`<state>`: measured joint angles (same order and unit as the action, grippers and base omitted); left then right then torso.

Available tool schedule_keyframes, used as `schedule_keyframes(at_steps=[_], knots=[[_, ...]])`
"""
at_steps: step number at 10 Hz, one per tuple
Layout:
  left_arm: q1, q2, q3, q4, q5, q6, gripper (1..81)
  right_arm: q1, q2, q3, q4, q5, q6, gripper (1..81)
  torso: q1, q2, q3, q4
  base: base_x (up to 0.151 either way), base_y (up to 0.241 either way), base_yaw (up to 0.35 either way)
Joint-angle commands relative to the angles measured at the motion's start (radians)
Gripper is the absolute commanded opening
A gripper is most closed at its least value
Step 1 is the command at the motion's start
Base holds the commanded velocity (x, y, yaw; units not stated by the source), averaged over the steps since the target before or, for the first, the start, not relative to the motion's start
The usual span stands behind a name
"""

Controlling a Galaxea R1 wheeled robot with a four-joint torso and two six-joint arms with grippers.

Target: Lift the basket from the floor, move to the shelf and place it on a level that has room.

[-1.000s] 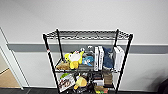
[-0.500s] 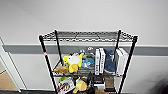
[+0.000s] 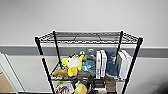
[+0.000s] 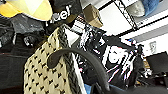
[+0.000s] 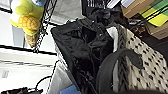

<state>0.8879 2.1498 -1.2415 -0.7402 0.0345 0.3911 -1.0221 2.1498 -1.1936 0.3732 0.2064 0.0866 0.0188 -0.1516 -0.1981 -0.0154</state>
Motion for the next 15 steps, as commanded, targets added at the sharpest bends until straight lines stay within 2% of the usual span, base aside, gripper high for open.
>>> schedule_keyframes(at_steps=[1, 3, 7, 9, 10, 12, 13, 15], knots=[[-0.114, -0.023, 0.045, 0.009, 0.064, 0.003, 1.0, 0.107, -0.034, 0.062, -0.028, -0.025, 0.002, 1.0, 0.0, 0.0, 0.0, 0.0, 0.124, 0.0, 0.0], [-0.114, -0.02, 0.042, 0.009, 0.065, 0.003, 1.0, 0.108, -0.034, 0.062, -0.028, -0.025, 0.002, 1.0, 0.0, 0.0, 0.0, 0.0, 0.1, 0.0, 0.0], [-0.114, -0.017, 0.049, 0.009, 0.065, 0.003, 1.0, 0.108, -0.035, 0.074, -0.028, -0.025, 0.002, 1.0, 0.0, 0.0, 0.0, 0.0, 0.0, 0.0, 0.0], [-0.117, -0.036, 0.091, 0.01, 0.064, 0.026, 1.0, 0.116, -0.06, 0.117, -0.03, -0.025, 0.001, 1.0, 0.0, 0.0, 0.0, 0.0, 0.0, 0.0, 0.0], [-0.12, -0.054, 0.114, 0.01, 0.061, 0.026, 1.0, 0.124, -0.081, 0.148, -0.03, -0.025, 0.001, 1.0, 0.0, 0.0, 0.0, 0.0, 0.0, 0.0, 0.0], [-0.134, -0.129, 0.192, 0.015, -0.002, 0.026, 1.0, 0.138, -0.141, 0.226, -0.031, -0.018, 0.002, 1.0, 0.0, 0.0, 0.0, 0.0, 0.0, 0.0, 0.0], [-0.157, -0.162, 0.232, 0.015, -0.008, 0.026, 1.0, 0.144, -0.17, 0.26, -0.031, 0.01, 0.002, 1.0, 0.0, 0.0, 0.0, 0.0, 0.0, 0.0, 0.0], [-0.192, -0.197, 0.298, 0.013, -0.01, 0.02, 1.0, 0.176, -0.221, 0.325, -0.033, 0.016, 0.004, 1.0, 0.0, 0.0, 0.0, 0.0, 0.0, 0.0, 0.0]])
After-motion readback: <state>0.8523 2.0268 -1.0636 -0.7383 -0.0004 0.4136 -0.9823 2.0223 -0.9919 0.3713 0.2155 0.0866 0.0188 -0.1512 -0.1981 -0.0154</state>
